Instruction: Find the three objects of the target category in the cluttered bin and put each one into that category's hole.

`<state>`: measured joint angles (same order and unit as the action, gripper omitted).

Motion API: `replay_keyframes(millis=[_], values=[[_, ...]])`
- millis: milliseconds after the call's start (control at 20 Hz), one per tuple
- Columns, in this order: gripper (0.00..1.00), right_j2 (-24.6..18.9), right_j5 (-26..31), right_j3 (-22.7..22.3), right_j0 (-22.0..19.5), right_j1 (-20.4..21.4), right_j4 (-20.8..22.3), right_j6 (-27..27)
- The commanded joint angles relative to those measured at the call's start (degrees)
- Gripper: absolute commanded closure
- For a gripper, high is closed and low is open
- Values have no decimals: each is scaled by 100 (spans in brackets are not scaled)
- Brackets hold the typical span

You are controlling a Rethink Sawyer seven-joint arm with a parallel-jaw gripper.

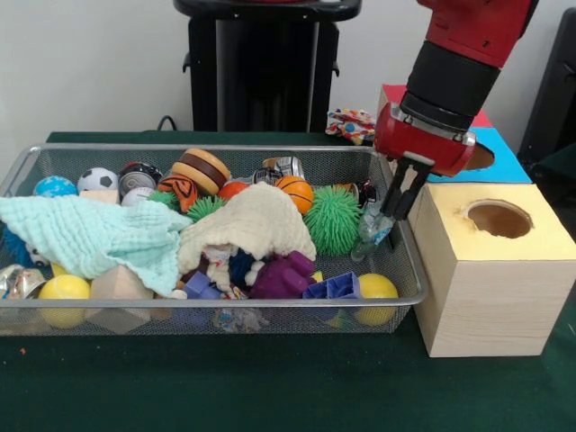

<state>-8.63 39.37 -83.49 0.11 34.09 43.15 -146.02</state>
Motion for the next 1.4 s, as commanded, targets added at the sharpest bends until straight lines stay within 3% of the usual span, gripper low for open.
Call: replay_keyframes(millis=[50,750,1100,1400], values=[[100,-444,760,-333,-512,19,-1158,131],[100,-338,748,-338,-469,-263,-1542,448],[100,-190,783,-135,-417,-443,-1432,429],[100,184,1128,162,-151,-447,-1004,475]])
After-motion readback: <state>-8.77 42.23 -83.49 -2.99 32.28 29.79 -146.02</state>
